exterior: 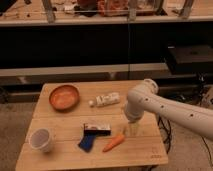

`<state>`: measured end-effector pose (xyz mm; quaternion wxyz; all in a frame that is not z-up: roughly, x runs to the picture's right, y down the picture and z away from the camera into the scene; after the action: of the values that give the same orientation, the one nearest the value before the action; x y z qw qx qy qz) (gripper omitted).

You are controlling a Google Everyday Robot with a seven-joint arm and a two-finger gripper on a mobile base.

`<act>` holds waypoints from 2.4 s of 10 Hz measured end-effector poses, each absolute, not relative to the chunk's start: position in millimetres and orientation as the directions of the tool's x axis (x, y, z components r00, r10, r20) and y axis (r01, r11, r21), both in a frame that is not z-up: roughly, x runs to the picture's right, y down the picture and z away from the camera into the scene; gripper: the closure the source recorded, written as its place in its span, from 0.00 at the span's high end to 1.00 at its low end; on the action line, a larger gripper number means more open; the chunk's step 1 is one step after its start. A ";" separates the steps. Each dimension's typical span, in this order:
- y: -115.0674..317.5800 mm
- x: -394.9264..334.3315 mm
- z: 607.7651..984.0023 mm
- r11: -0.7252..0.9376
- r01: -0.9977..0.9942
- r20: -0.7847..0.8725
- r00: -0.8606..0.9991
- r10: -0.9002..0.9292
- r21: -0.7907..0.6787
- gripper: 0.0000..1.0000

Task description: Place the pepper in the ceramic bowl

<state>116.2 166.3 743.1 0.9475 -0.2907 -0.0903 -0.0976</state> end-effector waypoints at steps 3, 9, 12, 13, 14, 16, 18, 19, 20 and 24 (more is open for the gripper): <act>173.9 105.3 746.7 0.809 0.248 0.249 0.960 -0.131 -0.532 0.80; 187.7 88.4 754.7 0.807 0.266 0.271 0.953 -0.137 -0.528 0.80; 191.7 82.2 758.1 0.805 0.276 0.284 0.949 -0.140 -0.525 0.80; 194.0 79.6 760.1 0.804 0.280 0.290 0.947 -0.140 -0.525 0.80; 195.9 77.9 761.6 0.802 0.285 0.295 0.945 -0.143 -0.525 0.80; 199.6 73.0 765.1 0.797 0.305 0.309 0.938 -0.156 -0.521 0.80; 202.3 70.3 767.3 0.793 0.322 0.320 0.932 -0.169 -0.518 0.80; 203.9 68.8 768.2 0.790 0.332 0.327 0.928 -0.176 -0.516 0.80; 205.1 67.1 769.1 0.788 0.340 0.333 0.925 -0.182 -0.514 0.80; 210.7 59.1 773.6 0.774 0.386 0.360 0.907 -0.220 -0.501 0.80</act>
<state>59.1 210.7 773.6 0.9312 -0.2937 -0.1417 -0.1628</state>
